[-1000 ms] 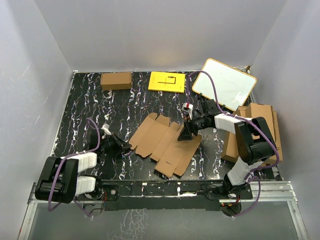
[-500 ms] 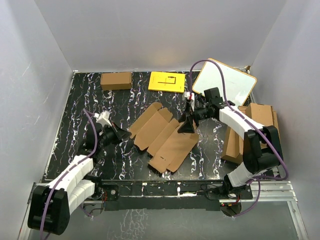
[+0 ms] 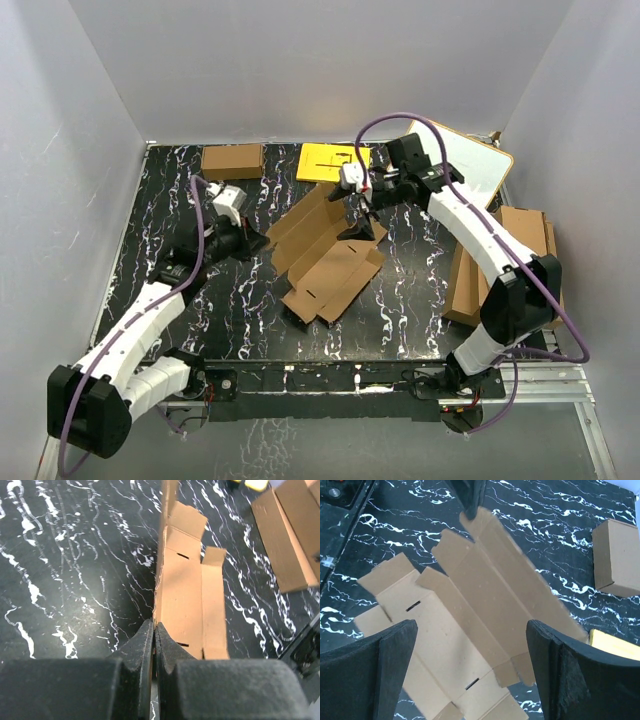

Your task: Fold the paper box

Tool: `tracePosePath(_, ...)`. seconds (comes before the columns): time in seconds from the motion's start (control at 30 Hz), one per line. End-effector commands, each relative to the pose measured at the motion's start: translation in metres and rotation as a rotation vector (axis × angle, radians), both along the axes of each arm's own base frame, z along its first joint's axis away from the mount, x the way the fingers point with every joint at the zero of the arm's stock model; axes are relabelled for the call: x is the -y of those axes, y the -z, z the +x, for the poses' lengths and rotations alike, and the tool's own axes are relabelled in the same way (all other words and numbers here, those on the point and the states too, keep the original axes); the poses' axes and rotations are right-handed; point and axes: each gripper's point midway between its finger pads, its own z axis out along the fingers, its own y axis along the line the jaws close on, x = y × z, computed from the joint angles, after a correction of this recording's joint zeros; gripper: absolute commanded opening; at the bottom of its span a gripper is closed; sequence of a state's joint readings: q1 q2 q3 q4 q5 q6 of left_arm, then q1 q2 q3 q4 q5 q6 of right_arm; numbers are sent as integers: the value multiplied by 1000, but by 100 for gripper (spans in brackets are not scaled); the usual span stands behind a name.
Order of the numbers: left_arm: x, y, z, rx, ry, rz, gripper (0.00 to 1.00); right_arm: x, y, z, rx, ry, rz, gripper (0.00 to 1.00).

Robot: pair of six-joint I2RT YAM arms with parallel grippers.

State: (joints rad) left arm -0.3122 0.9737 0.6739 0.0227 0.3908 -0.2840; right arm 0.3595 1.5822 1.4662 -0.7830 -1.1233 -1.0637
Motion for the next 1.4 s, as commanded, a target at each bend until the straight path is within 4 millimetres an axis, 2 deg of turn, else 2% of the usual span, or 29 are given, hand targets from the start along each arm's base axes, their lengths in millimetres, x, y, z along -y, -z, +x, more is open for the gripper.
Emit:
tracePosePath(0.0,24,-13,-13,100,176,103,0,-16,-18,9,133,-42,-23,99)
tracePosePath(0.13,32,-20,-13,152,221,145,0,-32,-18,10,147,-60,-47,96)
tracePosePath(0.4,39,-33,-10,217,266,191,0,-59,8,18,144,-112,-115,89)
tracePosePath(0.57,39,-37,-11,264,294,215,0,-69,11,27,175,-142,-142,84)
tracePosePath(0.73,38,-45,-10,319,303,239,0,-69,15,33,198,-144,-171,72)
tracePosePath(1.03,38,-47,-6,339,312,258,0,-66,17,41,243,-120,-200,37)
tracePosePath(1.23,40,-44,-8,340,312,237,0,-66,11,40,263,-117,-190,14)
tracePosePath(1.27,40,-44,-9,340,306,227,6,-66,9,39,265,-117,-189,10)
tracePosePath(1.3,39,-44,-10,340,297,220,17,-65,8,38,266,-116,-190,8)
tracePosePath(1.37,36,-43,-10,341,274,213,32,-62,6,35,270,-118,-190,8)
